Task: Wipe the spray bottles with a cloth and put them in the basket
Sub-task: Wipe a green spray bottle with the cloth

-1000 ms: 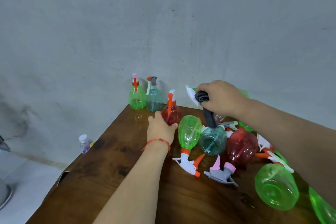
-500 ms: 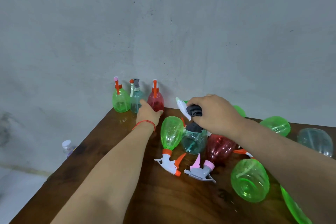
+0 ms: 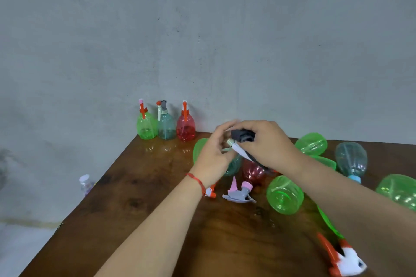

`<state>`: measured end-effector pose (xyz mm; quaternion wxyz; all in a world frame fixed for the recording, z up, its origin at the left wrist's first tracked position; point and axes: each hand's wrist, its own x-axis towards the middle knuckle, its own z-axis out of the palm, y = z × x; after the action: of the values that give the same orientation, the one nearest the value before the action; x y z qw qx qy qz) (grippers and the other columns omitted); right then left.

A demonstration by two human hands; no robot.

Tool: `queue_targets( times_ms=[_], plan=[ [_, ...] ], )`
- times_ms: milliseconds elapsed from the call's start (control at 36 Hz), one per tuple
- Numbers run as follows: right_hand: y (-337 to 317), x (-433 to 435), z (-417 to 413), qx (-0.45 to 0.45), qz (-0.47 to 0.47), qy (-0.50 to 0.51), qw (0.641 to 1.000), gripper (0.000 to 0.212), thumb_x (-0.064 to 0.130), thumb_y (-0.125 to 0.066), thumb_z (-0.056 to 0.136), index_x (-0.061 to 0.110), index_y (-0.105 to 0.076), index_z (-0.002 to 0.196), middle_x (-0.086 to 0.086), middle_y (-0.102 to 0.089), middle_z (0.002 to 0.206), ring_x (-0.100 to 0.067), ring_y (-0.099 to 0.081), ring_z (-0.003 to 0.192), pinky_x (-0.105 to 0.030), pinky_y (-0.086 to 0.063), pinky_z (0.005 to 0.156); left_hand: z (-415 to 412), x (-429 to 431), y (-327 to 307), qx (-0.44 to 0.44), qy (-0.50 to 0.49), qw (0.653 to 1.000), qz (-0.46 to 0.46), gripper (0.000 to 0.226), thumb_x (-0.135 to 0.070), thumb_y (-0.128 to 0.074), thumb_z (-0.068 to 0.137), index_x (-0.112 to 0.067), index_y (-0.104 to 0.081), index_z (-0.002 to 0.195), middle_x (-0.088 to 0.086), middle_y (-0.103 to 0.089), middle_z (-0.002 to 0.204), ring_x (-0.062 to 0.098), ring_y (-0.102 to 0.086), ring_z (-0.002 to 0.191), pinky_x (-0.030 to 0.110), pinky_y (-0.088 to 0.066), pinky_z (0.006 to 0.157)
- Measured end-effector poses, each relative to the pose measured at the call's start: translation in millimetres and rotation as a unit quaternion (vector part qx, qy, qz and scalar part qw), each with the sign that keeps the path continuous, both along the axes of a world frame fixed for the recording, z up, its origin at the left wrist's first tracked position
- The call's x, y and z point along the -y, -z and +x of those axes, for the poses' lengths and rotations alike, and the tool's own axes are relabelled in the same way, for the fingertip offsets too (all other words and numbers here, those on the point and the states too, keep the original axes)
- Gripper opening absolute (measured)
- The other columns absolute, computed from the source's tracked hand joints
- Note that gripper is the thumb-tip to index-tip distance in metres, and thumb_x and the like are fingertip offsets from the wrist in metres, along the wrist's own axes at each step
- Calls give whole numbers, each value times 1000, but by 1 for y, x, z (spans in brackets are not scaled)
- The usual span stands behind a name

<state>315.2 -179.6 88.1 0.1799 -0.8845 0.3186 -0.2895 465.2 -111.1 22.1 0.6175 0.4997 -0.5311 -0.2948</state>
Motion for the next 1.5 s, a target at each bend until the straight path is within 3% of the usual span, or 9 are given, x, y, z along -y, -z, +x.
queue_targets(
  times_ms=[167, 444, 583, 750, 889, 1028, 1167, 1306, 1500],
  plan=[
    [-2, -12, -30, 76, 52, 0, 996, 34, 11, -79, 83, 37, -79, 104, 34, -72, 85, 14, -66, 86, -4, -43, 73, -27, -20, -4, -5, 11, 1000, 0, 59, 0, -76, 95, -36, -58, 139, -11, -68, 133, 25, -73, 113, 30, -60, 87],
    [-51, -30, -61, 207, 154, -47, 965, 25, 7, -77, 90, 26, -81, 107, 5, -80, 96, -8, -71, 76, -25, -56, 64, -55, -34, -50, 14, -43, 998, -42, 55, -11, -86, 90, -25, -62, 137, -2, -74, 114, 12, -74, 100, 25, -59, 93],
    [-52, -44, -64, 215, 155, -71, 962, 28, 4, -79, 89, 24, -80, 109, 7, -80, 102, -13, -76, 99, -30, -60, 88, -49, -52, -52, 65, -69, 994, -45, 50, -29, -92, 84, -46, -64, 122, -4, -69, 97, 19, -70, 90, 34, -61, 87],
    [-18, -63, -72, 239, 163, -62, 955, 30, 9, -79, 92, 37, -78, 102, 15, -79, 104, -7, -74, 101, -29, -58, 94, -52, -89, -18, 64, -77, 994, -47, 31, -9, -89, 86, -29, -77, 107, 3, -74, 97, 8, -63, 83, 24, -56, 78],
    [-1, -74, -96, 240, 147, -47, 958, 36, 14, -72, 99, 47, -73, 113, 23, -72, 111, 4, -67, 101, -15, -50, 87, -50, -101, 4, 67, -96, 993, -25, 26, -20, -89, 87, -36, -77, 104, 5, -74, 99, 29, -68, 93, 51, -64, 85],
    [3, -82, -114, 204, 140, -15, 969, 34, 18, -67, 103, 34, -69, 133, -7, -54, 118, -2, -59, 96, -2, -45, 72, -45, -106, 9, 94, -136, 986, -13, 23, -46, -83, 85, -40, -73, 105, -4, -75, 99, 24, -70, 94, 59, -60, 84],
    [2, -86, -134, 233, 134, 3, 963, 34, 24, -71, 100, 36, -67, 132, 9, -67, 122, 5, -63, 109, -19, -53, 95, -39, -108, 14, 96, -165, 982, 0, 18, -45, -82, 88, -47, -72, 103, -7, -77, 94, 24, -75, 93, 60, -60, 86],
    [14, -99, -145, 258, 254, -49, 931, 29, 20, -80, 91, 18, -66, 116, 4, -79, 109, -16, -76, 103, -35, -58, 94, -41, -116, 27, 70, -178, 981, 20, 37, -44, -86, 87, -43, -67, 119, -17, -74, 106, 10, -72, 100, 42, -62, 89],
    [70, -118, -152, 132, 355, -108, 919, 11, 5, -73, 96, 7, -73, 108, -5, -80, 103, -16, -76, 96, -27, -58, 88, -51, -134, 75, 114, -101, 980, 125, 97, -49, -93, 76, -51, -34, 153, -27, -47, 154, -15, -45, 139, 20, -38, 117]
  ],
)
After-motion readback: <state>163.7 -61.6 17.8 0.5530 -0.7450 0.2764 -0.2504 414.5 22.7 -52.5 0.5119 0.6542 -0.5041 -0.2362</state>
